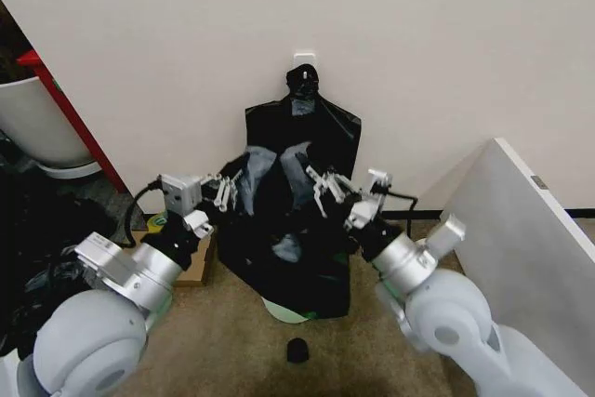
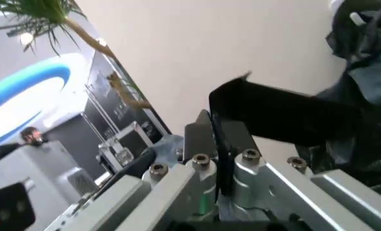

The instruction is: Place the garbage bag over the trash bin.

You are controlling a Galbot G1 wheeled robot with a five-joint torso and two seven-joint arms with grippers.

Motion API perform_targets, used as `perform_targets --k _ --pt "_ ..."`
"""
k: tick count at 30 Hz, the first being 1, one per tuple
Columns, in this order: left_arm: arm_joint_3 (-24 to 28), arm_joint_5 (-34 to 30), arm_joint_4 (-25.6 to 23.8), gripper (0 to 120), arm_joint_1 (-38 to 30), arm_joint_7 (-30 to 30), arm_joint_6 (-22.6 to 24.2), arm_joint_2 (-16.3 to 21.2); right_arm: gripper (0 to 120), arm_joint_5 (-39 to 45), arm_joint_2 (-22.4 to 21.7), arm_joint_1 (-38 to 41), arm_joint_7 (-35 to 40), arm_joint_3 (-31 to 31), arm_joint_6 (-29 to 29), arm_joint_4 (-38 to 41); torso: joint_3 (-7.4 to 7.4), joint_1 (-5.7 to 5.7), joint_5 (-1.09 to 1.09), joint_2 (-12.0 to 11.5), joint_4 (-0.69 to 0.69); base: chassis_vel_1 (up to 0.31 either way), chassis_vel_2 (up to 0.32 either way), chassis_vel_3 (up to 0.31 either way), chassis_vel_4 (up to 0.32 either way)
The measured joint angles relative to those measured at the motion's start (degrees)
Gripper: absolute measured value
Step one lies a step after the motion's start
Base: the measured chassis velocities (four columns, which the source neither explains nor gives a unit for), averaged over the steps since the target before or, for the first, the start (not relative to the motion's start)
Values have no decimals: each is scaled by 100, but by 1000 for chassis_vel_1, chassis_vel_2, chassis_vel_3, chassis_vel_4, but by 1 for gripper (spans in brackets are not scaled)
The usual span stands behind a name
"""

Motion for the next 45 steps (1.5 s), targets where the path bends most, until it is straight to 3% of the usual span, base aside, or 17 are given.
perform_targets --k 9,18,24,30,37,45 --pt "621 239 513 0 -332 -10 -146 -462 0 -9 232 165 -10 27 49 -602 0 0 -1 0 0 0 0 0 0" --pt "994 321 1189 0 -1179 -23 -227 -900 0 -59 352 249 -74 135 161 -1113 0 0 0 0 -1 0 0 0 0" --pt "1222 296 1347 0 -1508 -41 -203 -1035 0 -23 273 317 -55 130 159 -1075 -1 0 1 0 -1 0 0 0 0" --pt "1840 197 1473 0 -1855 -70 -153 -1217 0 156 -26 289 5 330 171 -864 -1 0 0 0 0 0 0 0 0" --pt "2234 211 1448 0 -1774 -69 -87 -1338 0 117 -249 -269 -2 436 200 -689 -1 0 1 0 -3 0 0 0 0" --pt "1968 381 1597 0 -1062 35 -196 -1323 0 -342 24 -874 -130 391 354 -882 -2 -1 2 0 0 0 0 0 0"
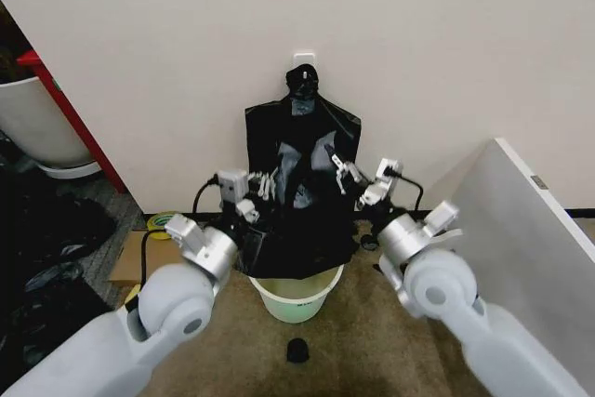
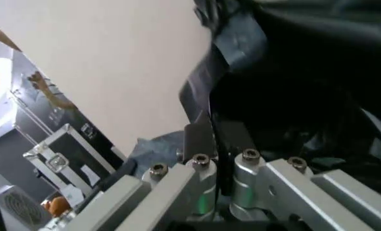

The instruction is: Place the garbage bag over the trash bin.

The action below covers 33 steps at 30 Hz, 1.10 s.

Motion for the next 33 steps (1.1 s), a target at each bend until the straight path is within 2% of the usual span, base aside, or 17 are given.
perform_targets --k 2,7,15,24,28,33 --pt "-73 57 126 0 427 -33 -64 -95 0 -321 137 -246 -63 -30 70 -139 0 0 -2 0 1 0 0 0 0" --pt "-99 140 137 0 981 -85 -68 -298 0 -921 197 -805 51 -39 58 -184 0 0 -2 0 -1 0 0 0 0" --pt "-25 464 -95 0 1519 -60 -47 -366 0 -1696 6 -1569 404 223 -287 152 0 0 -1 0 -1 0 0 0 0" --pt "0 499 -211 0 1779 -64 36 -381 0 -1744 -138 -2023 498 519 -456 652 0 0 -3 0 0 0 0 0 0" --pt "-48 592 46 0 2061 -408 432 -573 0 -2227 55 -2350 814 476 -809 238 1 0 -1 0 -1 0 0 0 0" --pt "-148 618 -98 0 2437 -534 545 -703 0 -2386 265 -2489 1281 413 -1072 141 0 0 -2 0 0 0 0 0 0"
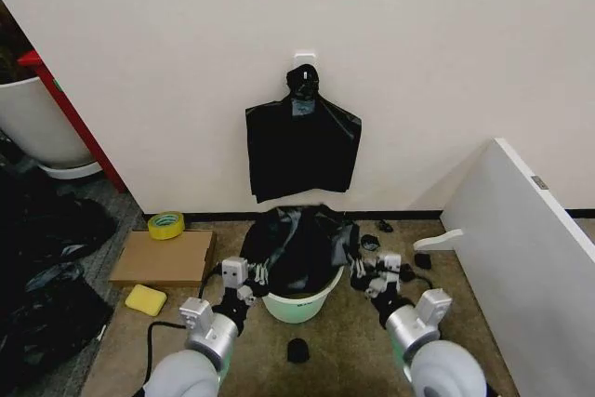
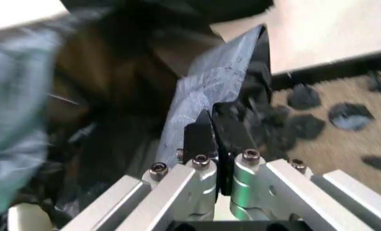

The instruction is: Place the garbage bag over the trash bin.

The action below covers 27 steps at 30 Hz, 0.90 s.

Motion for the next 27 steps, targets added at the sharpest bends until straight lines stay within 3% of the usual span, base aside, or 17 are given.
perform_targets --k 14,20,27 --pt "-417 338 -457 0 1348 -146 146 -15 0 -233 -53 -711 305 83 -543 522 0 0 -1 0 0 0 0 0 0" --pt "-453 138 -382 0 1318 -304 282 48 0 -204 -144 -666 312 195 -678 439 0 0 0 0 -1 0 0 0 0" --pt "-522 -423 -739 0 1102 -478 424 221 0 274 -313 -580 398 458 -1009 880 1 0 -1 0 -1 0 0 0 0"
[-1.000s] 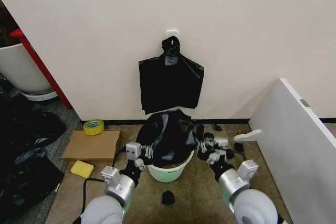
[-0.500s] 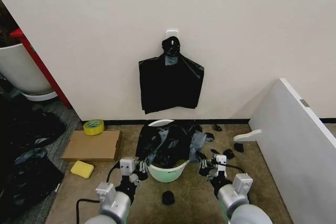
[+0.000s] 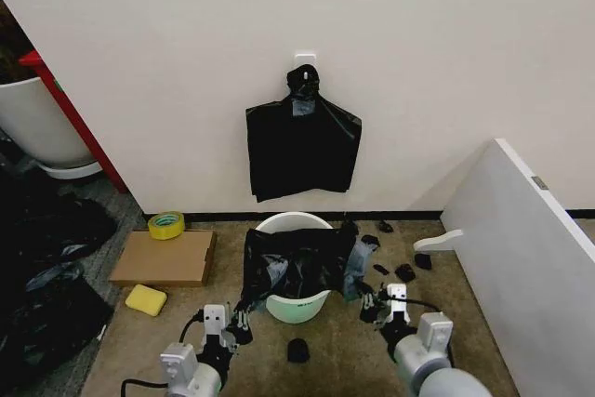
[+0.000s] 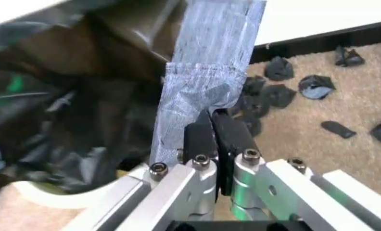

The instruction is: Place the garbage bag over the trash bin.

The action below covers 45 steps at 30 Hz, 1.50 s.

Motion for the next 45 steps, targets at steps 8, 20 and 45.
perform_targets --k 8,20,45 --pt "-706 -714 -406 0 27 -305 530 330 0 1037 47 15 448 532 -1286 497 0 0 0 0 -1 0 0 0 0" --pt "-886 -921 -377 0 260 -608 1459 513 0 855 183 6 522 338 -1968 30 0 0 0 0 0 0 0 0 0" --pt "-497 -775 1148 0 -793 -393 686 -162 0 309 704 567 351 -104 -1369 -1121 0 0 0 -1 1 0 0 0 0"
